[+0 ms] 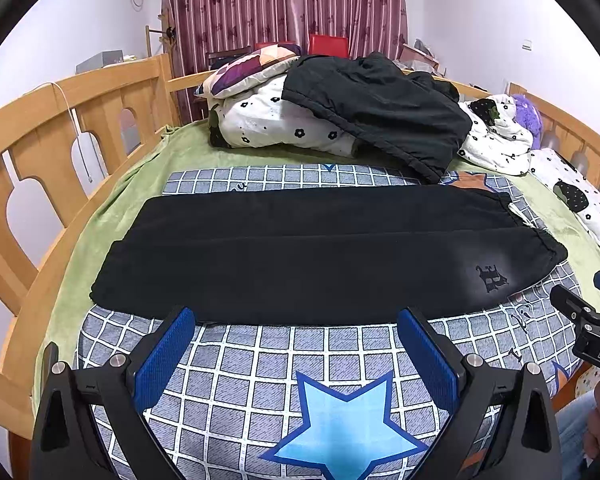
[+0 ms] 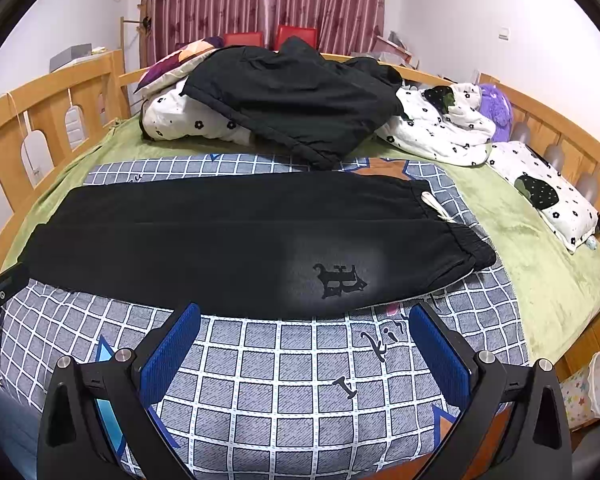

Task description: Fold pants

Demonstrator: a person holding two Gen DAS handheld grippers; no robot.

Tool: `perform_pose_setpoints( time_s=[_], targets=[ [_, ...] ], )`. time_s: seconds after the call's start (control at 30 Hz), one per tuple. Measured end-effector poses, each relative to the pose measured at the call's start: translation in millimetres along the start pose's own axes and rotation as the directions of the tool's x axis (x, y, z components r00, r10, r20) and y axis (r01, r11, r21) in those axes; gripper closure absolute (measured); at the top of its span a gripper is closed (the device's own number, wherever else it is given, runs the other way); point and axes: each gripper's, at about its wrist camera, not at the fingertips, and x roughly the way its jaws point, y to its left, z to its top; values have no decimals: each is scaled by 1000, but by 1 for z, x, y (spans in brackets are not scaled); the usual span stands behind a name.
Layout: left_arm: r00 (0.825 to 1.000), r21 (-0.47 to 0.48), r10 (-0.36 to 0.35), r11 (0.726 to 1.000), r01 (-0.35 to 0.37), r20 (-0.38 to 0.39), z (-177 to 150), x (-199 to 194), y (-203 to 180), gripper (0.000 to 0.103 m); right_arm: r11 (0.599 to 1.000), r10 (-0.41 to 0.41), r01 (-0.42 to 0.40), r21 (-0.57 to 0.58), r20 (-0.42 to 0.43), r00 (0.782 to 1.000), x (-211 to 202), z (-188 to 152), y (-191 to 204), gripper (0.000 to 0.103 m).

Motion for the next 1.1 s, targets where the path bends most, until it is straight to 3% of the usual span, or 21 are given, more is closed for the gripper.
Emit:
perform_pose_setpoints(
  time_s=[1.1],
  targets=[
    [1000, 3, 2, 1000, -2, 1, 0, -1, -1, 1, 1000, -2, 2, 0, 2, 1000, -2, 1, -3, 1]
  ],
)
